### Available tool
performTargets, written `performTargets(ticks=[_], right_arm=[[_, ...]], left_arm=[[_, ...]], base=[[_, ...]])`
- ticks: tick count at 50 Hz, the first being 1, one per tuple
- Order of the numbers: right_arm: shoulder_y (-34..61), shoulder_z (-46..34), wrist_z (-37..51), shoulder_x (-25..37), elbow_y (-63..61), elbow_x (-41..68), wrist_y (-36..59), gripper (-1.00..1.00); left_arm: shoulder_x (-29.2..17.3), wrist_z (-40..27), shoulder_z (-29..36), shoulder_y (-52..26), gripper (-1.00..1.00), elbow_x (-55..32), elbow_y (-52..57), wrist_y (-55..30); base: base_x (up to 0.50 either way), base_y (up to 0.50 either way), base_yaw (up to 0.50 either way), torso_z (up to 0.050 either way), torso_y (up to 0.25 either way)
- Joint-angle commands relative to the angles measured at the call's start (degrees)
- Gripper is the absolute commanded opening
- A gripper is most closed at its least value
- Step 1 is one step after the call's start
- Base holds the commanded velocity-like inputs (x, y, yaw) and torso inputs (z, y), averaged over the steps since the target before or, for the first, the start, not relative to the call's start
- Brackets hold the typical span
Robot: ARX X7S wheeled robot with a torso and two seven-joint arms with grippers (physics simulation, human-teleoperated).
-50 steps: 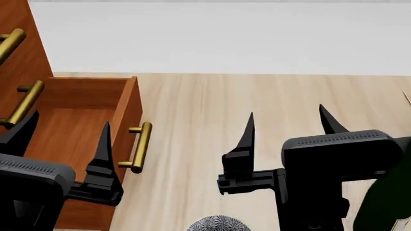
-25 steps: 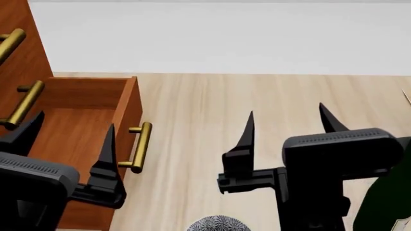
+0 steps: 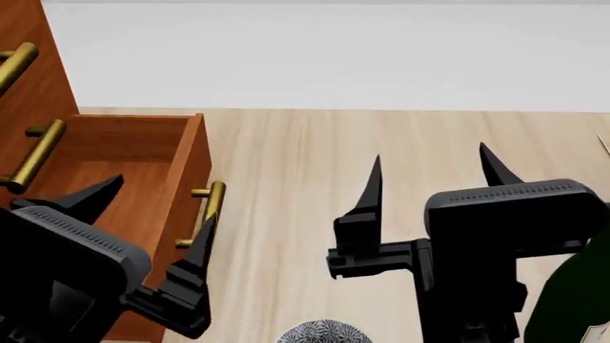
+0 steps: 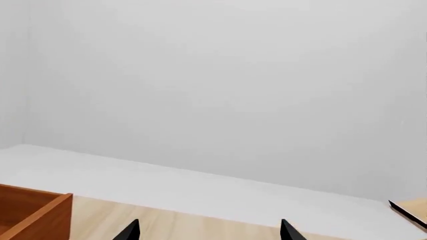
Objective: Put the bowl in the bottom drawer of the cabinet.
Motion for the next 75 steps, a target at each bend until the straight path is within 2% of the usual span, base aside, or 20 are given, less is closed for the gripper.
performTargets(ticks=[1, 6, 14, 18, 20, 34, 49, 53, 75], right_arm=[[0.9, -0.1, 0.0, 0.4, 0.3, 0.3, 0.5, 1.00], [1.6, 0.3, -0.2, 0.5, 1.0, 0.7, 0.2, 1.00], [2.1, 0.6, -0.4, 0.7, 1.1, 1.2, 0.3, 1.00], [2.7, 0.6, -0.3, 0.8, 0.8, 1.4, 1.0, 1.00], [3.0, 0.6, -0.3, 0.9, 0.7, 1.4, 1.3, 1.00], [3.7, 0.3, 0.0, 1.1, 0.7, 1.6, 1.5, 1.00], [3.5, -0.1, 0.2, 1.5, 1.1, 1.6, 0.9, 1.00], [3.3, 0.2, 0.2, 1.4, 1.3, 1.8, 0.5, 1.00], [2.7, 0.2, -0.2, 1.8, 3.1, 2.1, -1.7, 1.00]], left_arm=[[0.0, 1.8, -3.9, -5.3, 1.00, -9.5, 3.4, -15.2], [1.4, 1.7, -6.2, -9.3, 1.00, -14.4, 4.0, -24.6], [3.2, -0.8, -8.6, -14.0, 1.00, -21.1, 4.2, -34.0], [1.5, -8.8, -8.8, -15.8, 1.00, -33.1, -0.2, -34.1], [1.1, -11.4, -8.5, -16.4, 1.00, -36.5, -1.9, -33.9], [-1.0, -20.5, -4.8, -18.4, 1.00, -48.9, -8.8, -32.9], [-2.3, -19.3, 0.5, -17.3, 1.00, -48.1, -13.2, -29.6], [-1.7, -21.0, 0.6, -18.4, 1.00, -50.0, -15.4, -30.7], [-3.2, -11.4, 10.8, -17.4, 1.00, -40.0, -24.2, -22.1]], base=[[0.00, 0.00, 0.00, 0.000, 0.000], [0.00, 0.00, 0.00, 0.000, 0.000], [0.00, 0.00, 0.00, 0.000, 0.000], [0.00, 0.00, 0.00, 0.000, 0.000], [0.00, 0.00, 0.00, 0.000, 0.000], [0.00, 0.00, 0.00, 0.000, 0.000], [0.00, 0.00, 0.00, 0.000, 0.000], [0.00, 0.00, 0.00, 0.000, 0.000], [0.00, 0.00, 0.00, 0.000, 0.000]])
